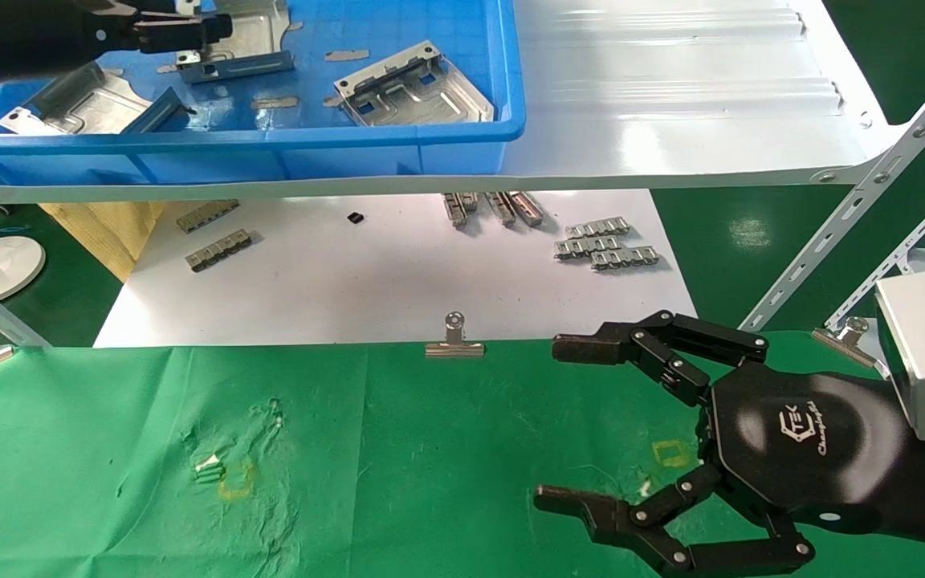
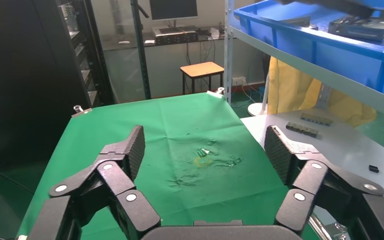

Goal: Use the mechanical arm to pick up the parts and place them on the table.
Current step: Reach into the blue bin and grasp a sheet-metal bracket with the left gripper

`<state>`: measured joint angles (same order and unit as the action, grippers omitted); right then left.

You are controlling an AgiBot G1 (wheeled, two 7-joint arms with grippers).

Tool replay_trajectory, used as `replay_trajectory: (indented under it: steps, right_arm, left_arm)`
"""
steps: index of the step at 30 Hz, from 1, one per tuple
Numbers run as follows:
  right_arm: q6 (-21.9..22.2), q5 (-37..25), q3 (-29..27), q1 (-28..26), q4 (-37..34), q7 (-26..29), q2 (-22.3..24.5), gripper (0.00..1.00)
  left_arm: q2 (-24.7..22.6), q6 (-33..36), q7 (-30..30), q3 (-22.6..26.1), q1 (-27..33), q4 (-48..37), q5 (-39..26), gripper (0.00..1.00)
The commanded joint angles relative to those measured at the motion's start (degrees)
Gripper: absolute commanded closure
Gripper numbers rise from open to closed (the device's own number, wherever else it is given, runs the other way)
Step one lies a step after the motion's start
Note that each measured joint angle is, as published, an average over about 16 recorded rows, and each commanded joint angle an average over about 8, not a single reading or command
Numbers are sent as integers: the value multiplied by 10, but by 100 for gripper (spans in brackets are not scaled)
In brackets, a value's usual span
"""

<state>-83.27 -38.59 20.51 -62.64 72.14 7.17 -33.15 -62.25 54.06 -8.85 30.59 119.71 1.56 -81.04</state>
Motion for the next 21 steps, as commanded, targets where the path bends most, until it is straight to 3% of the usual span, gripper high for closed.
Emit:
replay_trajectory:
  steps: [1, 21]
  right_arm:
    - [0, 0, 0, 0, 0, 0, 0, 0]
    - [0, 0, 0, 0, 0, 0, 0, 0]
  left_arm:
    - [-8, -5, -4, 2, 5, -2, -3, 100]
    - [-8, -24, -3, 12, 17, -10, -18, 100]
